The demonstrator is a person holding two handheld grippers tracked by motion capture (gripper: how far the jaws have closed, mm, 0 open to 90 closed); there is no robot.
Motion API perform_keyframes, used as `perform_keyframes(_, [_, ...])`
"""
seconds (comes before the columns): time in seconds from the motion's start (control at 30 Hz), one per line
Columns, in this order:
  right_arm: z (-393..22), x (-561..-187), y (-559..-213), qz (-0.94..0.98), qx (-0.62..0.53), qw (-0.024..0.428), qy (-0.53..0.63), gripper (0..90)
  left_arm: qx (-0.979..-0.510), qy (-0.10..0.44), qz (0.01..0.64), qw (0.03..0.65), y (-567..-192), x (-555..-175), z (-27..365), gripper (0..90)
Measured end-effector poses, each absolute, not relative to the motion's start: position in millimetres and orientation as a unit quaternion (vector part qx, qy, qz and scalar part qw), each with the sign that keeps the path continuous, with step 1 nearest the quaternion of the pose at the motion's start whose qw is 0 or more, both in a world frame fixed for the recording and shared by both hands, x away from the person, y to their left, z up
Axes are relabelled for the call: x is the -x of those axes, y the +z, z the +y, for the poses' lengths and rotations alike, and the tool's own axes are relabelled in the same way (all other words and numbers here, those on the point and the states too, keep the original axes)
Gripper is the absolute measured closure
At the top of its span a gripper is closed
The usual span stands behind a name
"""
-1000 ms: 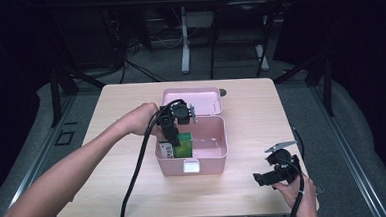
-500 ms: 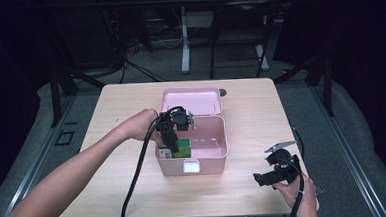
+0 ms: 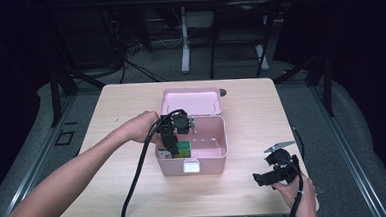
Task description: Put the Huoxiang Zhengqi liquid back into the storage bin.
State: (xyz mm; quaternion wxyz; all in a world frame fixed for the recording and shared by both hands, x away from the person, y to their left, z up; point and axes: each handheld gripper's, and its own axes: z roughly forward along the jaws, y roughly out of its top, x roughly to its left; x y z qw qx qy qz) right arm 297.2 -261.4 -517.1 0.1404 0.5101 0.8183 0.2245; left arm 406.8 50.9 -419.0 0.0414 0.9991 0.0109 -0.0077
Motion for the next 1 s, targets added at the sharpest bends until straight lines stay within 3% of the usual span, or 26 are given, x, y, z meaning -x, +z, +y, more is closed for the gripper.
perform_keyframes(0.67, [-259.0,-298.9,-516.8,0.819,-0.509,0.14,0.225,0.0,-0.999,-0.002,0.011,0.042,-421.9,-404.8,53.3,60.5])
perform_keyframes(1.0, [-258.5,-299.4,-518.1,0.817,-0.511,0.139,0.228,0.0,-0.998,-0.006,0.032,0.046,-421.0,-407.8,54.7,44.0])
